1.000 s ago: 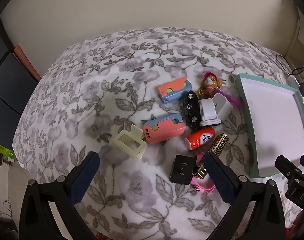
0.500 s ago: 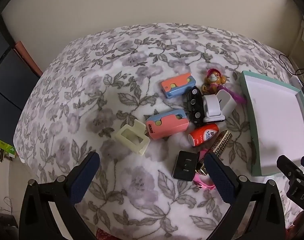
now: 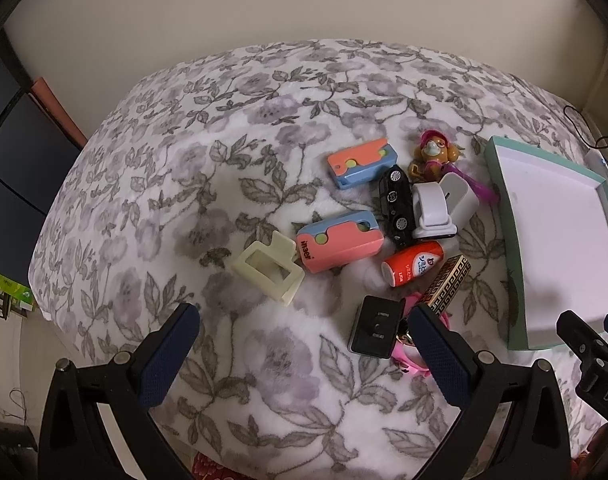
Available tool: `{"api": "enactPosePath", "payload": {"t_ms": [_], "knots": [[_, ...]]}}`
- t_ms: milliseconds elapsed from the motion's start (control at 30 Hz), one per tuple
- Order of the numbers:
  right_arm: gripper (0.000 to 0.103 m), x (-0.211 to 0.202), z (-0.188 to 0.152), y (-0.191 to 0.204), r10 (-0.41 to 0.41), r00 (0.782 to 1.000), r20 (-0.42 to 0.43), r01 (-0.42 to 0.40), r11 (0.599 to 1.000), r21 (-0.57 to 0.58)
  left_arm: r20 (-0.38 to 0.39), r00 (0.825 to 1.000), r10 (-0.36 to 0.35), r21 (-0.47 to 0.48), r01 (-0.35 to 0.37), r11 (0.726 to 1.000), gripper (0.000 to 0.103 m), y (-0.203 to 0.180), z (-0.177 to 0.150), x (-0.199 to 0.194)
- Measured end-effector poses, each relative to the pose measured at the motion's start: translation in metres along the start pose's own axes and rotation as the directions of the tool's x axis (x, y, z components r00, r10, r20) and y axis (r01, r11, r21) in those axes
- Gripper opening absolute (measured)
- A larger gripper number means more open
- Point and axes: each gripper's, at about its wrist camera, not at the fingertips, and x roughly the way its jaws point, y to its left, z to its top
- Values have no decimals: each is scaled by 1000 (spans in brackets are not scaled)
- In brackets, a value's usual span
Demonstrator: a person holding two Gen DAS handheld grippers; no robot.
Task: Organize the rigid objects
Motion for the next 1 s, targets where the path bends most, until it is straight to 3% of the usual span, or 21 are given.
{"api": "enactPosePath", "payload": {"t_ms": [1000], "knots": [[103, 4, -1, 1, -7, 1000, -17, 7, 1000, -8, -15, 1000, 3, -2, -3, 1000, 103, 1, -1, 3]]}}
